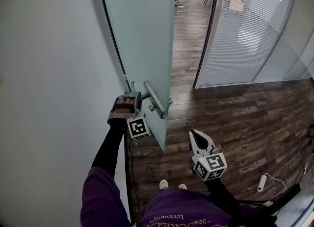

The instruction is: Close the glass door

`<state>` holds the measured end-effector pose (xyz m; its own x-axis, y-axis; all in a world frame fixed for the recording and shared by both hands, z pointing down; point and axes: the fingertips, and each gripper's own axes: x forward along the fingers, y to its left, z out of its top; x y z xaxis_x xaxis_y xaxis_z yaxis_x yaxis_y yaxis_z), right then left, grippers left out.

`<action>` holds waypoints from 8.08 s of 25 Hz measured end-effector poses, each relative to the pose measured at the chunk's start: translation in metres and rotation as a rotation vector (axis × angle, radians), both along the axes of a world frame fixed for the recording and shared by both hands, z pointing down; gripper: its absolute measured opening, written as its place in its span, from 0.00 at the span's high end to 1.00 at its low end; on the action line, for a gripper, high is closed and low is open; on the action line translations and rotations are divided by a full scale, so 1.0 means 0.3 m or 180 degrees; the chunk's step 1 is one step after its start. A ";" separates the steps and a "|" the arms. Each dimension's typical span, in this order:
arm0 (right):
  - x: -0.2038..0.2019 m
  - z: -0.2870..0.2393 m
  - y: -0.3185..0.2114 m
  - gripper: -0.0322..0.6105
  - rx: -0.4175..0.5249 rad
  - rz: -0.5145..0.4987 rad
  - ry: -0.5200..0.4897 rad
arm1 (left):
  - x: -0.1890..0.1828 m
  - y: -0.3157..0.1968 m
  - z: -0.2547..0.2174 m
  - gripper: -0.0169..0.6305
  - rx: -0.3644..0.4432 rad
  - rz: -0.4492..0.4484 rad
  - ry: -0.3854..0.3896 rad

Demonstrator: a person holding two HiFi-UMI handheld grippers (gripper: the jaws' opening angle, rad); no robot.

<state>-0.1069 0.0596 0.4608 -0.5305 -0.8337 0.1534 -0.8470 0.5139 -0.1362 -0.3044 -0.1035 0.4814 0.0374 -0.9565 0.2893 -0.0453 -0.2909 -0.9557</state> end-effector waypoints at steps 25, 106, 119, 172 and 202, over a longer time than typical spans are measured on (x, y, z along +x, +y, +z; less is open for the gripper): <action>-0.055 0.024 -0.009 0.96 0.0044 0.0190 0.0035 | 0.065 -0.031 0.055 0.78 -0.0304 0.0198 -0.0150; 0.444 0.005 -0.781 0.96 0.0101 0.0610 -0.0120 | 0.752 -0.571 0.077 0.78 -0.0638 0.0498 0.0036; 0.481 0.014 -0.889 0.96 0.0176 0.0819 -0.0101 | 0.828 -0.661 0.085 0.78 -0.0653 0.0687 0.0177; 0.853 0.083 -1.356 0.96 0.0016 0.0161 -0.0165 | 1.083 -1.180 0.109 0.78 -0.0732 -0.0082 0.0328; 0.854 0.085 -1.619 0.96 -0.0049 0.0489 -0.0094 | 1.172 -1.369 0.111 0.78 -0.0836 0.0262 0.0686</action>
